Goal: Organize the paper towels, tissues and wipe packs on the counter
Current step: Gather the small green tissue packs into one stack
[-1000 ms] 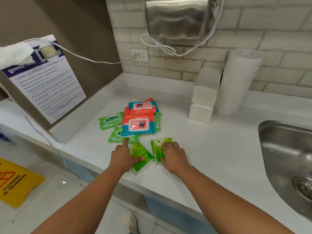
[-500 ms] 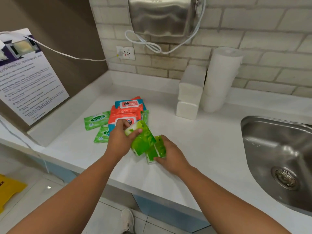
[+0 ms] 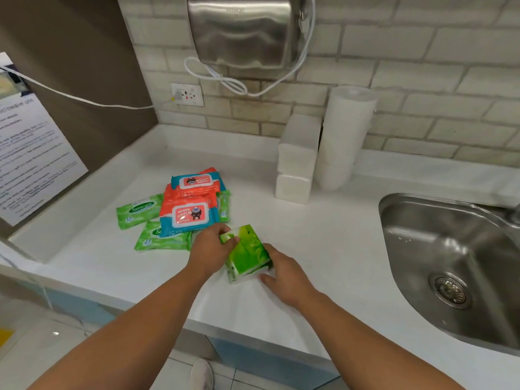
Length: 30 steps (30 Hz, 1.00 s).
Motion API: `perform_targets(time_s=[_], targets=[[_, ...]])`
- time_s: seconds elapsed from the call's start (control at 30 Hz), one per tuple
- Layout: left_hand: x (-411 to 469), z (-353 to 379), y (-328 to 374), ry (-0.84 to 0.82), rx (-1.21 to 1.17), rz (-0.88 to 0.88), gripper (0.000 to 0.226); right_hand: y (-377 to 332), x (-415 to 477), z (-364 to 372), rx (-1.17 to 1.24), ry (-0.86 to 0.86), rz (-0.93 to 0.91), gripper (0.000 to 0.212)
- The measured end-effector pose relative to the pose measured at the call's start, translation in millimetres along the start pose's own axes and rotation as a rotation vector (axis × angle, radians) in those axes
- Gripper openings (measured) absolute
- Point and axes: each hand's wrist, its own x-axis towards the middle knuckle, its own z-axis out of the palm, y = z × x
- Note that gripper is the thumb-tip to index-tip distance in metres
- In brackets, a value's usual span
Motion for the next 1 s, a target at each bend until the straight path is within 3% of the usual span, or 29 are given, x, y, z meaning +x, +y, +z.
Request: perform_targets(time_s=[0.17, 0.23, 0.33, 0.6, 0.8, 1.0], targets=[[-16.5, 7.0, -3.2, 0.118, -0.017, -0.039, 0.067, 4.0, -0.1, 5.7, -0.01, 0.028, 0.039, 0.079], [-26.8, 9.5, -4.2, 0.01, -0.061, -0.041, 0.081, 5.7, 0.2, 8.1, -0.02, 0.043, 0.024, 0.077], [-40.7, 14.0, -9.4, -0.142, 0.053, 0.069, 0.09, 8.3, 2.7, 12.4, -0.022, 0.082, -0.007, 0.067], [-42.9, 13.0, -19.6, -0.225, 0.105, 0.145, 0.093, 12.6, 6.4, 23.4, -0.004, 0.203, -0.037, 0.033], [-30.5, 17.6, -27.8, -0.131, 0.157, 0.237, 0.074, 9.6, 11.5, 27.6, 0.015, 0.231, -0.007, 0.053], [-11.3, 22.0, -21.7, -0.136, 0.195, 0.277, 0.066, -5.1, 28.8, 22.7, 0.206, 0.295, 0.061, 0.043]])
